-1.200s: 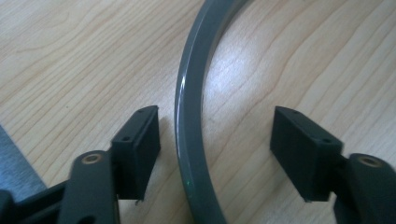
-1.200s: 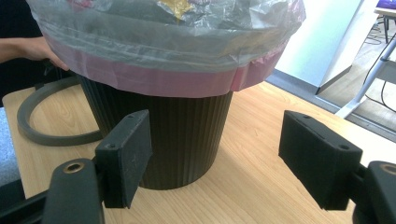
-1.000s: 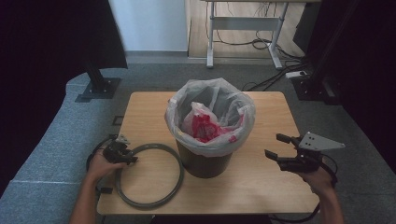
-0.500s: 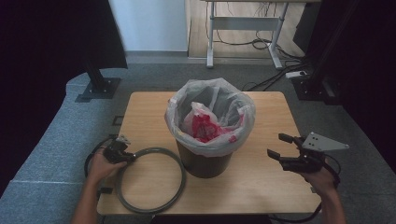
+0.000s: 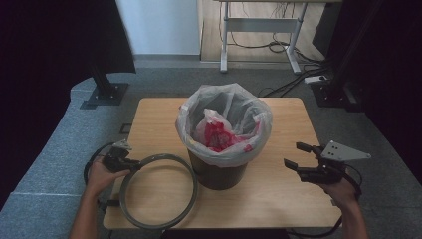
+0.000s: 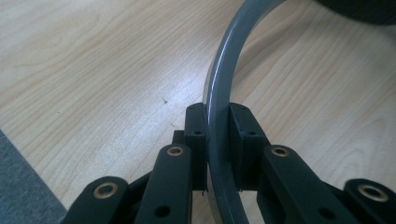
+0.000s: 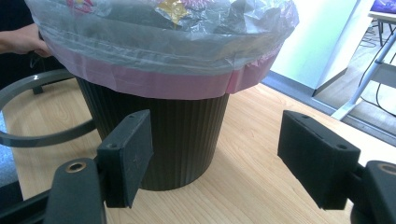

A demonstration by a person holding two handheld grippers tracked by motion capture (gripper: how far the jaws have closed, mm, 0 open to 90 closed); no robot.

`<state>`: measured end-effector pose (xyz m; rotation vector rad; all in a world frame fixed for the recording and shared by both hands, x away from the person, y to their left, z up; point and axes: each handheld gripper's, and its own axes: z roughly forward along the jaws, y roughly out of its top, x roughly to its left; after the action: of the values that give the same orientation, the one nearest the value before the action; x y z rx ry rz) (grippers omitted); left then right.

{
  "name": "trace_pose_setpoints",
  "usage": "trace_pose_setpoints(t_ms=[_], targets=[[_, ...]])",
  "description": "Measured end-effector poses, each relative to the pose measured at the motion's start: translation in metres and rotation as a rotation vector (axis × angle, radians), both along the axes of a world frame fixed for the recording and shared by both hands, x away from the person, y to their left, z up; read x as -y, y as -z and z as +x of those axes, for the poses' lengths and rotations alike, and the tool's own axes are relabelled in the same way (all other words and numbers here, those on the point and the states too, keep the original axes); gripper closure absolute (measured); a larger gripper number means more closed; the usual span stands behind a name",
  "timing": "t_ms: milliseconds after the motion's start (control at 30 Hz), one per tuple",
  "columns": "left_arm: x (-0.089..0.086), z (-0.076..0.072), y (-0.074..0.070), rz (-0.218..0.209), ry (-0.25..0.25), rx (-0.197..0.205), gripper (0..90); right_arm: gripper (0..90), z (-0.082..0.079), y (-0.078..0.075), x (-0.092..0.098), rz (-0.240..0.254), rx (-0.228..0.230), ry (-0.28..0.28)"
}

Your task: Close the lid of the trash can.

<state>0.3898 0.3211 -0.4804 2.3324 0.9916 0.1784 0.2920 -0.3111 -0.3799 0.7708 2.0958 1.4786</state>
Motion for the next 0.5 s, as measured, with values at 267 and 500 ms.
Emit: trace_pose_setpoints(t_ms=[267, 500], targets=[[-0.006, -0.006, -0.018, 0.008, 0.005, 0.023, 78.8, 25.8, 0.001, 0.002, 0.000, 0.001, -0.004, 0.004], [-0.017, -0.018, -0.045, 0.001, 0.003, 0.057, 78.8, 25.7, 0.003, 0.005, -0.002, -0.001, -0.010, -0.003]])
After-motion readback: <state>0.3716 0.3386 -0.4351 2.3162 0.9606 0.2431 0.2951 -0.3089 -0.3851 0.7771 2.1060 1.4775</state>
